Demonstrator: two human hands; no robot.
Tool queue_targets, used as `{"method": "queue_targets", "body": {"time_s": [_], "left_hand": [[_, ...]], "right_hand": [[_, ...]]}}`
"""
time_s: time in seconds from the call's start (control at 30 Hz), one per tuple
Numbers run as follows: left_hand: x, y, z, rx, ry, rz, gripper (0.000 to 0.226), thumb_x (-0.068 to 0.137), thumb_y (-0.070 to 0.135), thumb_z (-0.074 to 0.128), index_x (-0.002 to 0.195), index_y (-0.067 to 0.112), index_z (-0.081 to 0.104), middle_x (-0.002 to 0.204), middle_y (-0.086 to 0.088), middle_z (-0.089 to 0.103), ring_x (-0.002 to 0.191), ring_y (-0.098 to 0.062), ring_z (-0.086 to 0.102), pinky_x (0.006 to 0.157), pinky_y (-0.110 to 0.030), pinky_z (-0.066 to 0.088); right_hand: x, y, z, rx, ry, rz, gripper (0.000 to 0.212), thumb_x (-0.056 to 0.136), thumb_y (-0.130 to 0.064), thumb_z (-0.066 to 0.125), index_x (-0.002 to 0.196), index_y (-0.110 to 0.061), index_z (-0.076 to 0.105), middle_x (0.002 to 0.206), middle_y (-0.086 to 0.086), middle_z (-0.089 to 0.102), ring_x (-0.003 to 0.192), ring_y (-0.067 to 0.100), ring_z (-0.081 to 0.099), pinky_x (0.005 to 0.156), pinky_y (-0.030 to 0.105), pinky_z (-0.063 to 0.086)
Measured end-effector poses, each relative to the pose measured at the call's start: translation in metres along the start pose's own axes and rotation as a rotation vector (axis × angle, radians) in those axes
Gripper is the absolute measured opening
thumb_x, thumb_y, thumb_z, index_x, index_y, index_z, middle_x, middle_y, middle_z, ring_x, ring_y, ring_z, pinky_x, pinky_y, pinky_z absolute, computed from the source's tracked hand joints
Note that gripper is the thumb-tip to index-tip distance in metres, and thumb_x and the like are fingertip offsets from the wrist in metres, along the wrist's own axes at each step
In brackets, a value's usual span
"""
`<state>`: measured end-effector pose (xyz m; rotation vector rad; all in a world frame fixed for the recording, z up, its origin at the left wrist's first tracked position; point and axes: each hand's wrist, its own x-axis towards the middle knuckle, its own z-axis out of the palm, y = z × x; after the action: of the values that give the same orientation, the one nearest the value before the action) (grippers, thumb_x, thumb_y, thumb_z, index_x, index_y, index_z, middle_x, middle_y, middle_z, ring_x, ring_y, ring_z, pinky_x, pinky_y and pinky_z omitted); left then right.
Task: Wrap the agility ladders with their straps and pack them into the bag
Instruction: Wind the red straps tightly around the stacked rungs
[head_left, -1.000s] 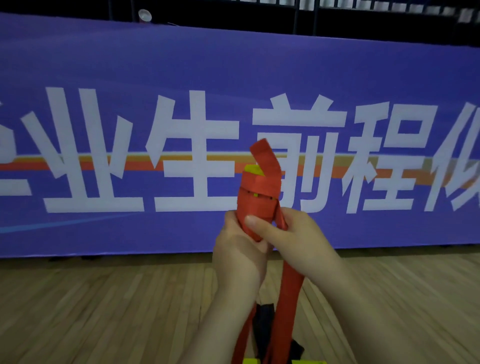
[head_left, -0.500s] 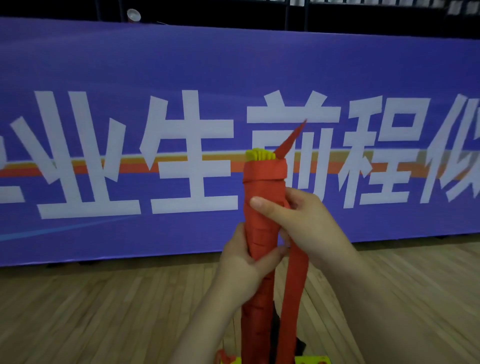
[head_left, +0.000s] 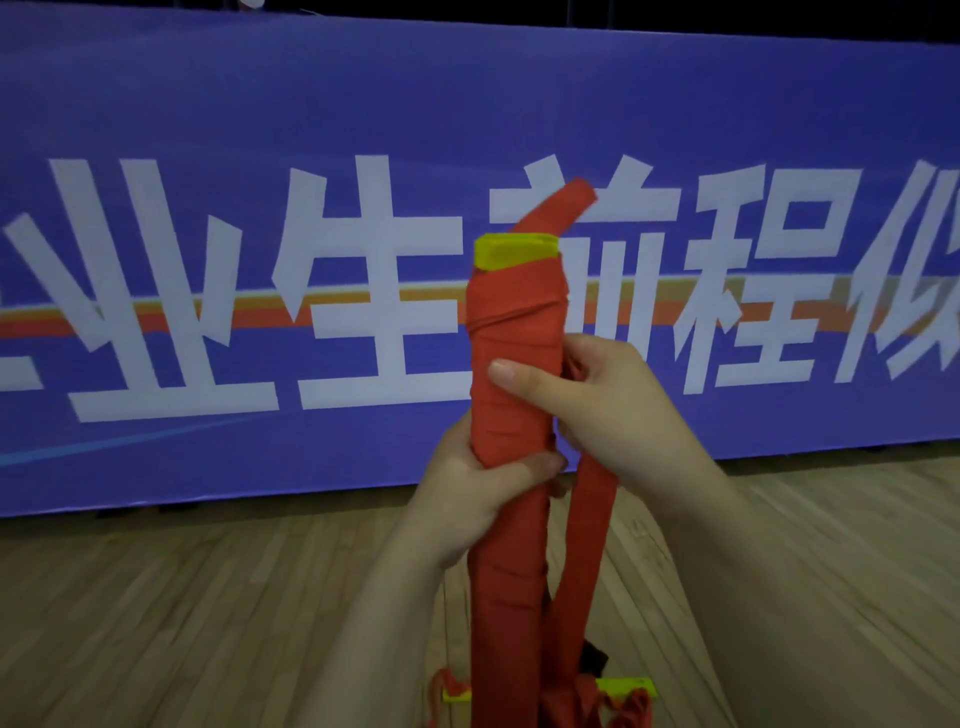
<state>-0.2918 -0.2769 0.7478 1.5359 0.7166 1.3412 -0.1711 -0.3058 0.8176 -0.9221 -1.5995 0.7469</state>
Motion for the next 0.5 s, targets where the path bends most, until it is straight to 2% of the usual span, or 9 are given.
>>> {"method": "queue_targets", "body": {"time_s": [0.07,0.1,0.17,0.23,0.27,0.33,0.4,0.47,0.5], "left_hand": [[-0.002,-0.004,0.013,0.100,0.168,0.016,0.041,0.061,0.024,0.075,0.100,0.018,0.065,0.083,-0.005,0.073,0.071,-0.017,0.069,0.066,-0.036,0.057],[-0.005,-0.006,0.019,0.192,0.247,0.022,0.042,0.062,0.029,0.076,0.101,0.025,0.062,0.084,0.001,0.073,0.072,-0.012,0.069,0.066,-0.034,0.057],[-0.011,-0.007,0.031,0.410,0.372,0.038,0.043,0.067,0.037,0.078,0.101,0.037,0.051,0.081,0.009,0.067,0.071,-0.004,0.064,0.063,-0.028,0.055],[-0.018,-0.006,0.037,0.552,0.400,0.075,0.046,0.073,0.040,0.076,0.098,0.044,0.038,0.074,0.016,0.058,0.065,0.003,0.056,0.056,-0.020,0.048],[-0.021,-0.006,0.036,0.597,0.376,0.100,0.047,0.074,0.041,0.075,0.096,0.046,0.034,0.072,0.016,0.055,0.063,0.003,0.054,0.053,-0.018,0.045],[-0.023,-0.009,0.027,0.596,0.268,0.145,0.043,0.071,0.040,0.076,0.094,0.046,0.041,0.073,0.011,0.059,0.065,-0.002,0.060,0.055,-0.021,0.050],[-0.025,-0.008,0.013,0.378,0.077,0.100,0.050,0.064,0.037,0.078,0.106,0.040,0.050,0.085,0.005,0.068,0.075,-0.013,0.067,0.067,-0.031,0.057],[-0.023,-0.008,0.000,0.172,-0.067,0.059,0.056,0.060,0.034,0.078,0.112,0.025,0.057,0.093,-0.001,0.071,0.086,-0.023,0.069,0.080,-0.040,0.057],[-0.022,-0.009,-0.002,0.182,-0.074,0.062,0.053,0.060,0.035,0.076,0.109,0.022,0.060,0.092,-0.003,0.072,0.087,-0.026,0.069,0.081,-0.045,0.056]], "right_hand": [[0.003,0.003,0.000,-0.288,0.045,0.051,0.041,0.066,-0.061,0.069,0.077,-0.021,0.068,0.055,-0.014,0.063,0.051,-0.003,0.058,0.052,0.016,0.046],[0.002,0.006,-0.001,-0.394,0.060,0.107,0.048,0.061,-0.069,0.065,0.071,-0.022,0.066,0.056,-0.014,0.064,0.055,-0.002,0.060,0.054,0.018,0.047],[-0.003,0.010,-0.001,-0.475,0.106,0.207,0.055,0.058,-0.076,0.060,0.066,-0.022,0.065,0.059,-0.008,0.065,0.063,0.007,0.063,0.059,0.027,0.050],[-0.009,0.016,-0.001,-0.384,0.135,0.211,0.046,0.061,-0.069,0.065,0.064,-0.023,0.066,0.058,-0.009,0.065,0.063,0.008,0.063,0.060,0.029,0.051],[-0.011,0.019,0.000,-0.310,0.144,0.181,0.037,0.064,-0.062,0.068,0.062,-0.024,0.065,0.056,-0.011,0.064,0.061,0.005,0.062,0.059,0.026,0.048],[-0.017,0.024,0.000,-0.182,0.161,0.118,0.026,0.071,-0.045,0.072,0.061,-0.024,0.063,0.053,-0.014,0.062,0.055,0.001,0.059,0.057,0.020,0.043],[-0.023,0.026,0.000,-0.031,0.153,0.059,0.021,0.077,-0.030,0.074,0.063,-0.020,0.061,0.048,-0.012,0.058,0.045,0.001,0.052,0.048,0.016,0.039],[-0.027,0.024,0.003,0.081,0.125,0.041,0.020,0.075,-0.027,0.076,0.068,-0.016,0.062,0.049,-0.006,0.057,0.041,0.006,0.049,0.043,0.018,0.039],[-0.027,0.023,0.003,0.093,0.109,0.045,0.020,0.075,-0.029,0.077,0.070,-0.015,0.063,0.049,-0.007,0.057,0.042,0.006,0.050,0.043,0.018,0.041]]}}
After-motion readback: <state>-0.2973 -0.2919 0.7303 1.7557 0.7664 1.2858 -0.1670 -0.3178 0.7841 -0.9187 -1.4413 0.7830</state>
